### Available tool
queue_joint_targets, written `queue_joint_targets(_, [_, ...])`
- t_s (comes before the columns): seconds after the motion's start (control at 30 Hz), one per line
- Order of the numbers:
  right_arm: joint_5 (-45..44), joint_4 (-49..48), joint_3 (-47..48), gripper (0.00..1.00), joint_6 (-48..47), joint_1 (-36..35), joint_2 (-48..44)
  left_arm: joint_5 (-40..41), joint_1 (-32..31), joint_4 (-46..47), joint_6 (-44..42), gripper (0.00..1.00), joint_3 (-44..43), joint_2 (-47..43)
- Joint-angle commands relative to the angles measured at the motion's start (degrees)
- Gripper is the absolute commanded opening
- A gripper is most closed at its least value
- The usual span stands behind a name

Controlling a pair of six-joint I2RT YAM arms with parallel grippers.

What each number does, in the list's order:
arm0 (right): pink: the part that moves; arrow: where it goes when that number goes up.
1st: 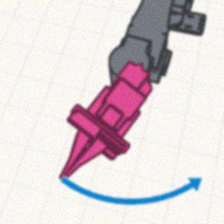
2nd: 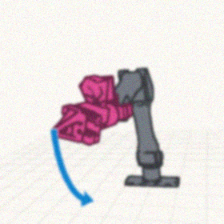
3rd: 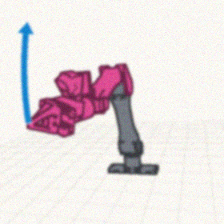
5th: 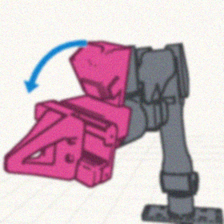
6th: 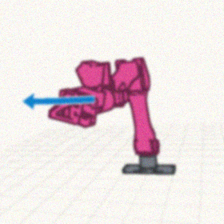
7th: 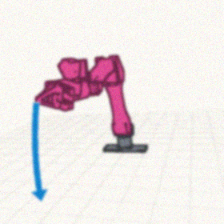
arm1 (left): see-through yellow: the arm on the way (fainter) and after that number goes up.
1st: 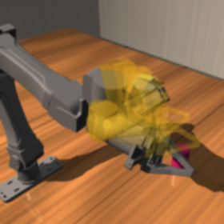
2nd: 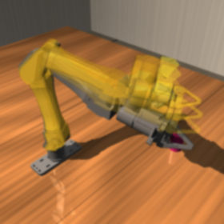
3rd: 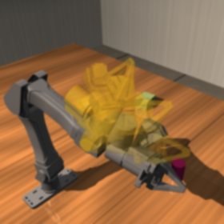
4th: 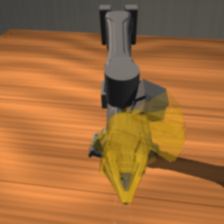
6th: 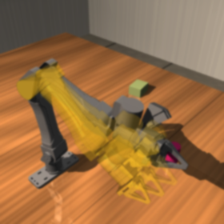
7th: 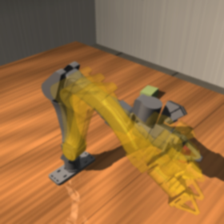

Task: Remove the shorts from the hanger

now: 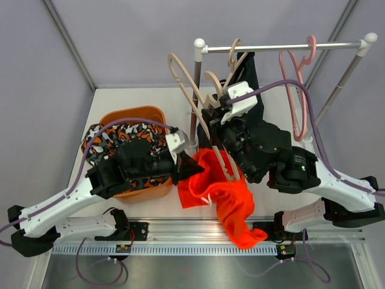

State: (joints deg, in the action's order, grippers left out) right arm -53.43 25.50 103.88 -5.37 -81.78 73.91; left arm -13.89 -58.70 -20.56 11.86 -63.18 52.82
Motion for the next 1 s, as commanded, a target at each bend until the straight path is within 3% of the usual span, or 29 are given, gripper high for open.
queue_joint_targets(0.0, [-4.66,-10.64,0.89,0.00,-6.05,0.21,1.75,-6.40,-7.37,0.61,-8.15,0.00,-2.21,-0.17])
queue_joint_targets(0.13, [-6.42,-9.42,2.99,0.00,-7.65,2.40,3.70,-3.61,-9.95,1.39,-8.34,0.00,-2.74,-1.22])
queue_joint_targets(0.33, [-6.95,-2.13,3.79,0.00,-2.82,5.57,2.12,23.86,-9.95,1.40,-8.78,0.00,-7.38,-4.48])
queue_joint_targets(0.37, [-6.95,-1.33,3.36,0.00,-2.20,6.19,1.68,32.78,-9.95,0.96,-9.56,0.00,-11.05,-4.39])
queue_joint_targets(0.47, [-7.13,2.00,2.30,0.00,0.00,6.72,-0.43,46.70,-9.86,0.95,-16.06,0.00,-21.76,-2.29])
queue_joint_targets(0.67, [-7.39,8.59,2.03,0.00,4.39,6.81,-3.51,56.06,-9.86,19.56,-38.28,0.00,-37.44,0.53])
queue_joint_targets(0.7, [-7.57,9.13,1.86,0.00,4.92,6.81,-4.29,56.43,-9.86,27.25,-44.23,0.00,-39.63,0.79])
queue_joint_targets(0.77, [-7.92,10.53,1.25,0.00,5.01,6.89,-5.00,57.30,-9.86,35.62,-51.36,0.00,-41.05,1.50])
queue_joint_targets(0.97, [-8.80,11.42,-0.95,0.00,6.77,6.89,-7.72,58.79,-9.86,45.15,-60.80,0.00,-38.26,1.41])
